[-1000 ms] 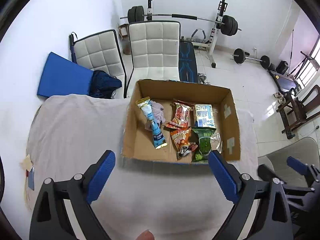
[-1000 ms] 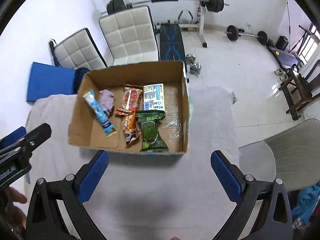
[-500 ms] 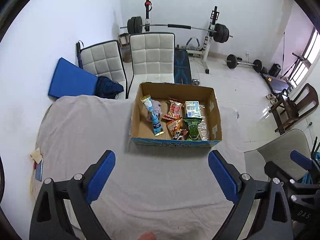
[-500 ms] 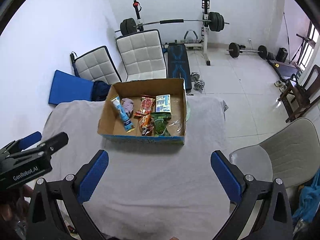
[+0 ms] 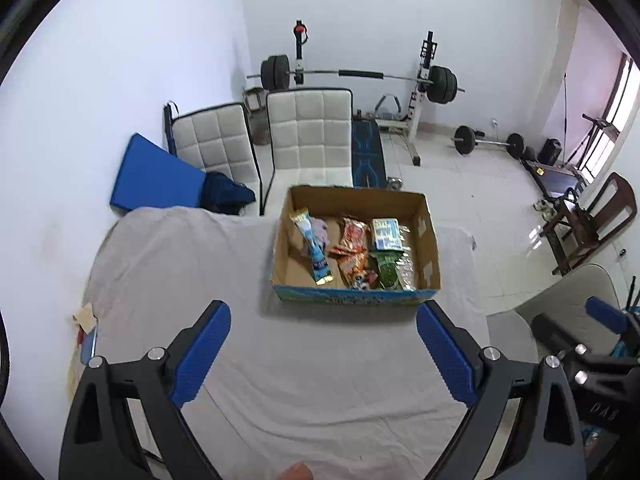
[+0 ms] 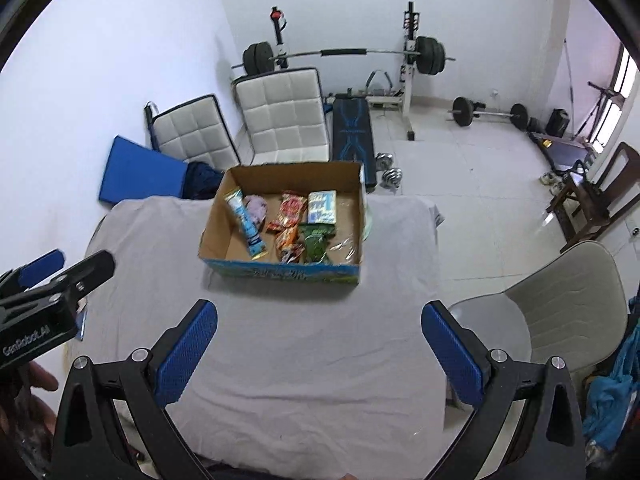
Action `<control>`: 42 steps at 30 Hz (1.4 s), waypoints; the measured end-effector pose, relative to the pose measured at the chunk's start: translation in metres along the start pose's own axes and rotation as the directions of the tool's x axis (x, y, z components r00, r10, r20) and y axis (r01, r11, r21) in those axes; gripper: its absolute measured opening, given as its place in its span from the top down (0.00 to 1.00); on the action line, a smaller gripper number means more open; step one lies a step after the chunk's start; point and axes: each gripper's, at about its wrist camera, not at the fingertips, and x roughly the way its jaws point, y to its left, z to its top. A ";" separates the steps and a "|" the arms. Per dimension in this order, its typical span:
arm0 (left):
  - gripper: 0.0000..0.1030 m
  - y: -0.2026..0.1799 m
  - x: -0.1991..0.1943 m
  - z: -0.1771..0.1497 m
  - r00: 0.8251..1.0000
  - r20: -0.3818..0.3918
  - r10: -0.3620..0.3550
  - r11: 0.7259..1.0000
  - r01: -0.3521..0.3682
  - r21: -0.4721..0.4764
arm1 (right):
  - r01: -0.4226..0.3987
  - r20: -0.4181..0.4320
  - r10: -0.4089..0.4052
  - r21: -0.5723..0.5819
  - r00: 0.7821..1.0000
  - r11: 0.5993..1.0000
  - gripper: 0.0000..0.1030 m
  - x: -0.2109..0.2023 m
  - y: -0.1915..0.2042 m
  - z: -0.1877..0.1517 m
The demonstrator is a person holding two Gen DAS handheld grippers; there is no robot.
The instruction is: Organize soft objects
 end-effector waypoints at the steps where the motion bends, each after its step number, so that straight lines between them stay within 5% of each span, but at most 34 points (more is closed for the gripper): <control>1: 0.02 0.000 0.001 0.001 1.000 0.002 0.003 1.000 -0.003 0.000 | 0.008 0.009 -0.009 0.005 1.000 1.000 0.00 0.001 -0.001 0.002; 12: 0.00 0.001 0.005 0.006 1.000 0.019 0.018 1.000 -0.017 -0.015 | 0.034 0.093 -0.033 -0.013 0.995 0.999 0.00 -0.010 0.003 0.031; 42: 0.00 0.003 0.011 0.013 0.998 0.038 0.041 0.999 -0.040 -0.023 | 0.029 0.114 -0.026 -0.029 0.993 0.999 0.00 -0.004 0.006 0.049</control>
